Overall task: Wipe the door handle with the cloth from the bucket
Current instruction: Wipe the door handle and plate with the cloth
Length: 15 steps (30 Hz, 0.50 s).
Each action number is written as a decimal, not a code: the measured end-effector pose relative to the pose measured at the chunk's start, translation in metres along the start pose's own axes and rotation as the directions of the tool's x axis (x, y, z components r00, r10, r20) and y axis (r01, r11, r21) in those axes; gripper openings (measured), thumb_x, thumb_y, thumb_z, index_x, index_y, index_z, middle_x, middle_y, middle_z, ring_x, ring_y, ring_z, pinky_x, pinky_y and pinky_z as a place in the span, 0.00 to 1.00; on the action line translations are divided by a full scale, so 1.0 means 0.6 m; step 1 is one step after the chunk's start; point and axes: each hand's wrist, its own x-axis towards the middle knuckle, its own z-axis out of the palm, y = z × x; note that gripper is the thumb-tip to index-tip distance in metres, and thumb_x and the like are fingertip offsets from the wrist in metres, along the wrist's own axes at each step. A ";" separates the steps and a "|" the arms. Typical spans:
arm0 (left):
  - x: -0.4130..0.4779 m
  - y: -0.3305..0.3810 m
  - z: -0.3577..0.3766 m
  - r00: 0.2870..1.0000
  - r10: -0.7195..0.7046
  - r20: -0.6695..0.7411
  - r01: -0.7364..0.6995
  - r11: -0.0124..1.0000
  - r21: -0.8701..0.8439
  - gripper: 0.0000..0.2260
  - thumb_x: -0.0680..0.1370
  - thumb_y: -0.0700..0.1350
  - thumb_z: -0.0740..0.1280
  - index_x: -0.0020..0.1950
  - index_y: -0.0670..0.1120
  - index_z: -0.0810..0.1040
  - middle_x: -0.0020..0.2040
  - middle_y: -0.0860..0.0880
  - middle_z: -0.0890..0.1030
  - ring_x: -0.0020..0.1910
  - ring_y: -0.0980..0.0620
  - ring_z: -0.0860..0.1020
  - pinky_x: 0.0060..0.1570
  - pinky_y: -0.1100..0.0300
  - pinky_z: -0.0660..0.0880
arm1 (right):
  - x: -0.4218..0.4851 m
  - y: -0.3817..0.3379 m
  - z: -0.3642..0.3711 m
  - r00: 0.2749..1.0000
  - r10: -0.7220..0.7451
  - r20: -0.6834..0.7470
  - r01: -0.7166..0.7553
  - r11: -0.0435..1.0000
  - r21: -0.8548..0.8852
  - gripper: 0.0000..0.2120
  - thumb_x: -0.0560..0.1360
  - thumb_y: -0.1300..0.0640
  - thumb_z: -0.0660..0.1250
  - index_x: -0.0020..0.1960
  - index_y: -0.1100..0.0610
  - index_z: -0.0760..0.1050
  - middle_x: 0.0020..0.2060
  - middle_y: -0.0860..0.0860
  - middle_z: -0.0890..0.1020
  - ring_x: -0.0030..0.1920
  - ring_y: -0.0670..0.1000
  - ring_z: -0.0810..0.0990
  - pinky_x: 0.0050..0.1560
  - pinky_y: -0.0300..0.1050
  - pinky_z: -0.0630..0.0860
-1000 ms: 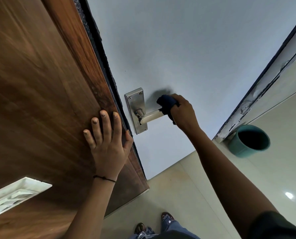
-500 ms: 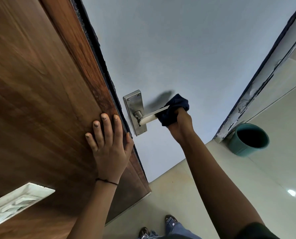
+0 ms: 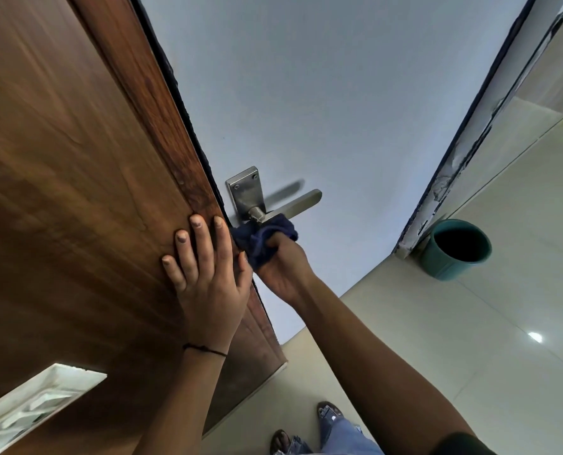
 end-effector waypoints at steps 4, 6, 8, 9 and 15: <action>0.000 -0.001 -0.003 1.000 -0.001 -0.003 0.001 1.000 -0.011 0.34 0.78 0.51 0.61 0.78 0.45 0.46 0.78 0.46 0.37 0.77 0.47 0.37 0.73 0.50 0.34 | -0.006 -0.015 -0.026 0.994 -0.108 0.031 0.109 0.855 -0.507 0.11 0.77 0.69 0.54 0.45 0.59 0.73 0.41 0.55 0.78 0.38 0.51 0.80 0.42 0.45 0.78; 0.001 0.002 -0.004 1.000 -0.013 -0.004 0.012 1.000 -0.021 0.33 0.79 0.50 0.60 0.78 0.45 0.46 0.78 0.46 0.37 0.77 0.47 0.37 0.73 0.49 0.34 | -0.005 -0.023 -0.038 0.985 -0.166 0.048 0.130 0.533 -0.836 0.09 0.75 0.67 0.56 0.47 0.57 0.73 0.39 0.52 0.77 0.38 0.48 0.77 0.43 0.44 0.77; 0.002 0.010 -0.004 0.999 -0.034 0.006 0.034 0.998 -0.043 0.33 0.79 0.49 0.60 0.78 0.45 0.46 0.78 0.46 0.37 0.77 0.46 0.37 0.72 0.49 0.33 | -0.014 -0.033 -0.042 0.977 -0.179 0.113 0.138 0.130 -0.982 0.10 0.72 0.67 0.57 0.49 0.60 0.73 0.36 0.53 0.78 0.35 0.51 0.78 0.40 0.50 0.79; 0.004 0.017 -0.005 0.998 -0.058 0.018 0.059 0.997 -0.054 0.33 0.78 0.48 0.60 0.78 0.45 0.45 0.78 0.44 0.38 0.77 0.45 0.38 0.72 0.49 0.32 | -0.019 -0.040 -0.045 0.974 -0.178 0.138 0.146 0.033 -0.989 0.11 0.71 0.67 0.56 0.50 0.62 0.73 0.35 0.54 0.77 0.33 0.53 0.79 0.38 0.51 0.80; 0.025 0.116 -0.023 0.975 -0.180 0.131 0.210 0.940 -0.269 0.35 0.73 0.41 0.65 0.76 0.43 0.51 0.73 0.31 0.59 0.74 0.40 0.46 0.74 0.50 0.37 | -0.081 -0.141 -0.106 0.953 -0.273 0.131 0.203 0.255 -0.946 0.10 0.69 0.61 0.52 0.46 0.59 0.70 0.29 0.52 0.77 0.27 0.51 0.79 0.33 0.46 0.74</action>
